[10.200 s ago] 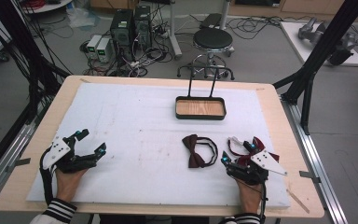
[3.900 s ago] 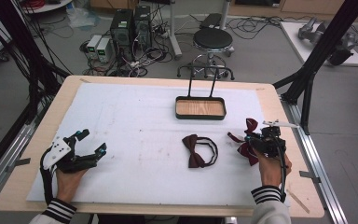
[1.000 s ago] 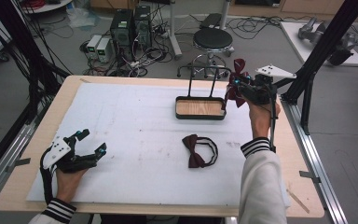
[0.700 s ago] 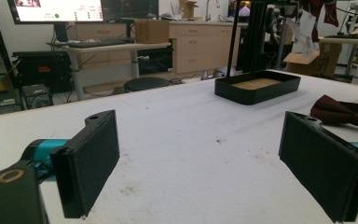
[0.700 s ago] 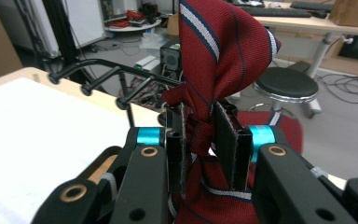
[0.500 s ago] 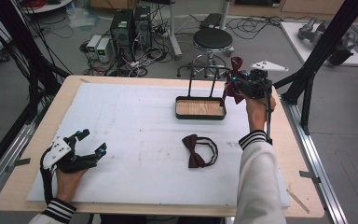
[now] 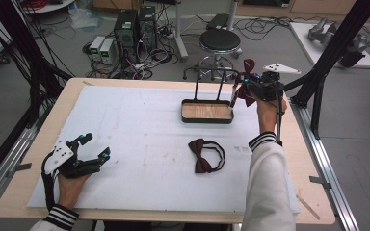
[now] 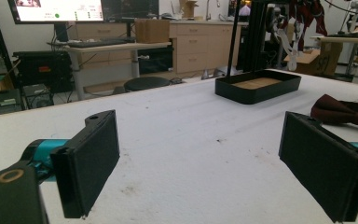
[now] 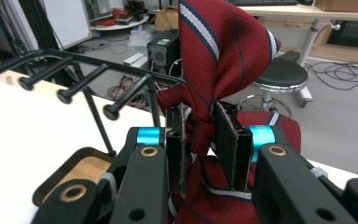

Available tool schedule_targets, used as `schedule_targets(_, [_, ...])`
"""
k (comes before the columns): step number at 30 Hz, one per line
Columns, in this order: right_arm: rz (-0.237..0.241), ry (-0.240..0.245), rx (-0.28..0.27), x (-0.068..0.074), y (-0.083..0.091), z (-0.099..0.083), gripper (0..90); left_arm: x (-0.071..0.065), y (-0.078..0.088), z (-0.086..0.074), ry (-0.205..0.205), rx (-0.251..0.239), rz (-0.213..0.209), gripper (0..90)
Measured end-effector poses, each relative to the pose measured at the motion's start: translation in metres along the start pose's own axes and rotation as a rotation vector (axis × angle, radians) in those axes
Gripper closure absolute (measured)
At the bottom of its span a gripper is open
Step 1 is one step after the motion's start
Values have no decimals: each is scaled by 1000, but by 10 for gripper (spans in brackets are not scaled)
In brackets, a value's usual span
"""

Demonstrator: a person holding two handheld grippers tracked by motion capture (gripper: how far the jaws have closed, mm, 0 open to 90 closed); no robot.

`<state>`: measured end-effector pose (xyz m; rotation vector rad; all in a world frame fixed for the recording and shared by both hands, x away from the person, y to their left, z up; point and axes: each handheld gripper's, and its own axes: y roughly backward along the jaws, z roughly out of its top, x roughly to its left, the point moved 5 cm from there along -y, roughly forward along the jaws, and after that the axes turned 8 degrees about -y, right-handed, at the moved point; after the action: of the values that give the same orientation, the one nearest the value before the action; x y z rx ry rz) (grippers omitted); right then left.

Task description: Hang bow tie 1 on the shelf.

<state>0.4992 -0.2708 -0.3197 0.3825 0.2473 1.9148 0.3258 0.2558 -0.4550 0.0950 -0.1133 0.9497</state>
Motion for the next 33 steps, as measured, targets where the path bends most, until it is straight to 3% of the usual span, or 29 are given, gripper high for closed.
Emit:
schedule_targets(5, [-37, -11, 18, -8, -5, -4, 746, 0, 0, 0, -2, 1, 0, 126])
schedule_targets(21, [-85, -7, 78, -19, -12, -13, 742, 0, 0, 0, -2, 0, -1, 126])
schedule_targets(33, [-87, -18, 136, -23, -18, -22, 735, 0, 0, 0, 0, -1, -2, 126])
